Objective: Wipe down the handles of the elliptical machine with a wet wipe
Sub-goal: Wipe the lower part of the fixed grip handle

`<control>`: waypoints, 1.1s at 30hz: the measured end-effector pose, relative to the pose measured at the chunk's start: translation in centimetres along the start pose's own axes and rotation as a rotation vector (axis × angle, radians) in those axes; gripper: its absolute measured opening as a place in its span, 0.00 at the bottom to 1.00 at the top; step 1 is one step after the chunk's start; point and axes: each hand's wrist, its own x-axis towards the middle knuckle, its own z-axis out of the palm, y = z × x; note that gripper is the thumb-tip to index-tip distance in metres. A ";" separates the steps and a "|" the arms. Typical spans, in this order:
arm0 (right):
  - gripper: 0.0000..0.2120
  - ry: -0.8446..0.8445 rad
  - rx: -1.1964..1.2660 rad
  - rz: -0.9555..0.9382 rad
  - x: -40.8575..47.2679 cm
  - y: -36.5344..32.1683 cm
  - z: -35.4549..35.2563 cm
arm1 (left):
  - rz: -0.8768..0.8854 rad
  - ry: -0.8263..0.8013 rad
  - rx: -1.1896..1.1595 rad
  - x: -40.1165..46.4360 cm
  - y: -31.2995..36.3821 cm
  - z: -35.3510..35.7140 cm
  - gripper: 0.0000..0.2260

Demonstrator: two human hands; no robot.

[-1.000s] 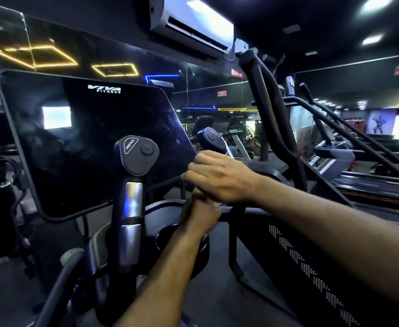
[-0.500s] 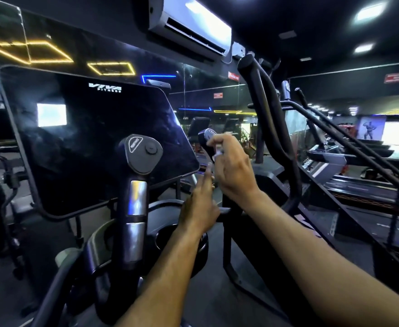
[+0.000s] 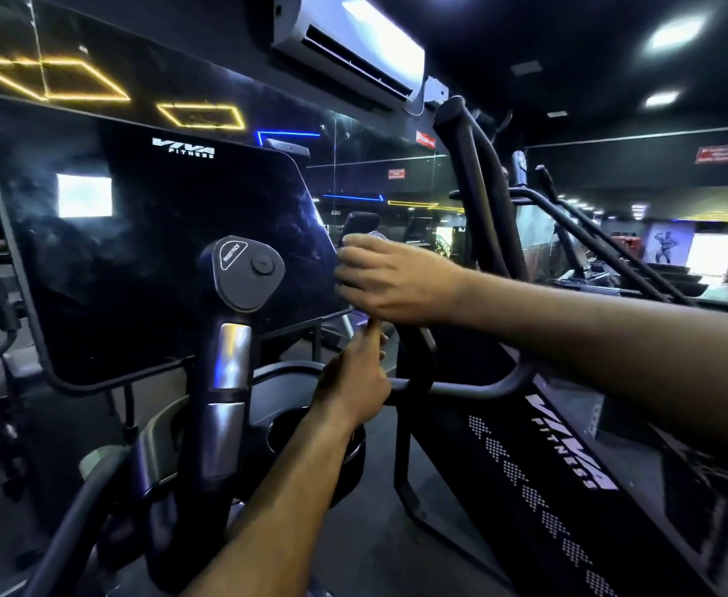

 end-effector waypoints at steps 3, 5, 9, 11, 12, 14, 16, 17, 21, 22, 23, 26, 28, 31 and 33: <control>0.16 -0.190 -0.117 -0.037 -2.5 -1.9 1.4 | -0.036 -0.019 0.018 -0.3 -0.1 -0.1 0.17; 0.20 -0.223 -0.095 -0.017 -4.6 -3.4 1.6 | -0.010 -0.047 0.052 -0.6 -0.1 -0.1 0.11; 0.22 -0.265 -0.055 -0.081 -4.9 -3.7 2.4 | 0.011 -0.055 0.145 -0.5 0.0 -0.4 0.09; 0.21 -0.314 -0.128 -0.133 -3.8 -2.3 2.3 | 0.004 -0.072 0.164 -0.4 -0.3 -0.2 0.12; 0.21 -0.343 -0.176 -0.132 -3.2 -1.5 2.1 | 0.008 -0.082 0.176 -0.2 -0.4 -0.1 0.12; 0.22 -0.391 -0.258 -0.102 -2.2 -0.7 1.8 | 0.020 -0.099 0.201 0.1 -0.6 0.3 0.11; 0.26 -0.408 -0.313 -0.080 -1.7 -1.3 1.7 | 0.017 -0.108 0.213 0.2 -0.7 0.4 0.11; 0.26 -0.411 -0.305 -0.077 -1.8 -2.0 1.8 | 0.009 -0.108 0.207 0.2 -0.6 0.4 0.10; 0.19 -0.220 -0.137 -0.061 -4.1 -4.2 2.5 | -0.025 -0.103 0.184 -0.1 -0.9 0.3 0.10; 0.18 -0.181 -0.078 -0.066 -4.9 -4.6 2.8 | -0.023 -0.103 0.198 -0.2 -0.8 0.2 0.09; 0.18 -0.155 -0.011 -0.065 -5.7 -5.2 3.1 | -0.019 -0.111 0.218 -0.2 -0.7 0.3 0.09; 0.21 -0.131 0.204 -0.025 -8.0 -7.1 3.6 | 0.006 -0.171 0.310 -0.1 -0.6 0.5 0.09; 0.21 -0.133 0.380 0.064 -9.5 -8.4 3.6 | 0.021 -0.203 0.329 0.0 -0.6 0.8 0.07; 0.18 0.045 0.790 0.559 -11.4 -11.4 3.0 | 0.032 -0.191 0.290 0.2 -0.8 1.0 0.08; 0.14 0.323 1.016 1.056 -12.0 -13.6 1.9 | 0.024 -0.190 0.266 0.2 -0.6 0.9 0.17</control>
